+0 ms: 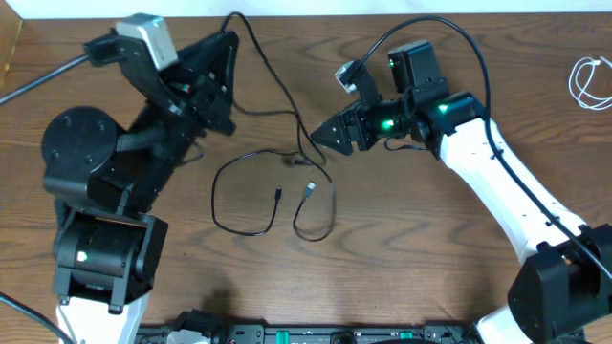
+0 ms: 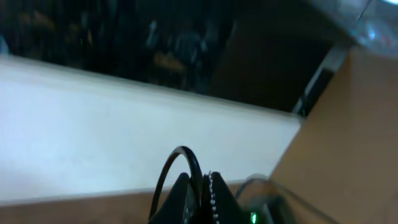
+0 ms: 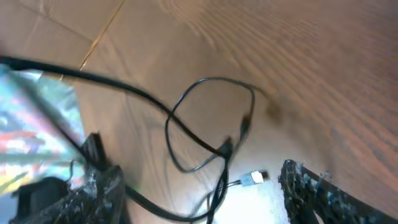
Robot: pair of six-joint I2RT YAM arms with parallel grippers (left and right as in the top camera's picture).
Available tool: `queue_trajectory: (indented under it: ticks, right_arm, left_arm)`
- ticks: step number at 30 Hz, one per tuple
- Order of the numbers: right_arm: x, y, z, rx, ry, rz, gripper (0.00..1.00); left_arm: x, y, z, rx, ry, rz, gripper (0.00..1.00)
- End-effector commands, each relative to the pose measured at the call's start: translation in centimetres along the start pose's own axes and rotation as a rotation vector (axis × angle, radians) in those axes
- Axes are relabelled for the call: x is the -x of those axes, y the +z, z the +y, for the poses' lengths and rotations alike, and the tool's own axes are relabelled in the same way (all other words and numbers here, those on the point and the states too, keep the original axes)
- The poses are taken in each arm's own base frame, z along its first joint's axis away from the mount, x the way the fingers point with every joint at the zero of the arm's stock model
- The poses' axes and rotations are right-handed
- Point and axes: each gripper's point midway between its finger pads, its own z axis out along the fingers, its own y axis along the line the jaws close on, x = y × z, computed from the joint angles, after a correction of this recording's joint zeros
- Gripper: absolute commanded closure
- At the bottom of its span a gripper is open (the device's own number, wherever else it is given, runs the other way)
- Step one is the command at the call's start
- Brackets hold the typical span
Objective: Untangle cables
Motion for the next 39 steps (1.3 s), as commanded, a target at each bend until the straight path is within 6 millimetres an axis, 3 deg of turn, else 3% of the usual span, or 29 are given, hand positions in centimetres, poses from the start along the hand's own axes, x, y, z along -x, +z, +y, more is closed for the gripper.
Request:
queue_trajectory:
  ticks: [1, 5, 9, 12, 14, 19, 24, 28, 33, 35, 39]
  right_arm:
    - [-0.3, 2.1, -1.9, -0.039, 0.104, 0.01, 0.24]
    - [0.0, 2.4, -3.9, -0.118, 0.122, -0.008, 0.23]
    - [0.6, 1.4, -5.7, -0.172, 0.106, -0.04, 0.19]
    - [0.5, 1.3, -4.4, -0.081, 0.036, -0.025, 0.19]
    - [0.2, 1.7, -2.9, -0.005, -0.036, -0.011, 0.13]
    - [-1.8, 4.2, -0.7, 0.138, -0.103, 0.062, 0.15]
    - [-2.3, 5.2, -0.9, 0.147, -0.108, 0.074, 0.17]
    - [-0.2, 3.5, 1.3, 0.236, -0.226, -0.01, 0.11]
    - [3.9, -0.4, 4.7, 0.231, -0.459, -0.176, 0.08]
    - [4.5, -1.1, 5.7, 0.235, -0.522, -0.206, 0.09]
    - [4.3, -1.8, 8.5, 0.355, -0.599, -0.229, 0.07]
  left_arm:
    - [2.5, -0.6, 0.6, 0.056, -0.046, -0.102, 0.93]
    - [4.0, -0.9, 1.9, 0.134, -0.076, -0.182, 0.93]
    - [7.4, -2.1, 3.5, 0.236, -0.131, -0.363, 0.93]
    - [8.9, -2.7, 3.3, 0.239, -0.132, -0.436, 0.92]
    - [8.8, -2.7, 3.4, 0.241, -0.133, -0.431, 0.93]
    - [6.4, -1.2, 4.9, 0.29, -0.142, -0.34, 0.93]
    - [5.5, -0.7, 5.3, 0.3, -0.145, -0.304, 0.92]
    - [3.3, 0.1, 4.4, 0.237, -0.15, -0.191, 0.93]
    - [-1.6, 2.0, 1.9, 0.053, -0.179, 0.049, 0.93]
    - [-2.6, 2.5, 1.0, -0.012, -0.188, 0.1, 0.93]
    - [-3.6, 3.5, 1.5, -0.014, -0.198, 0.13, 0.93]
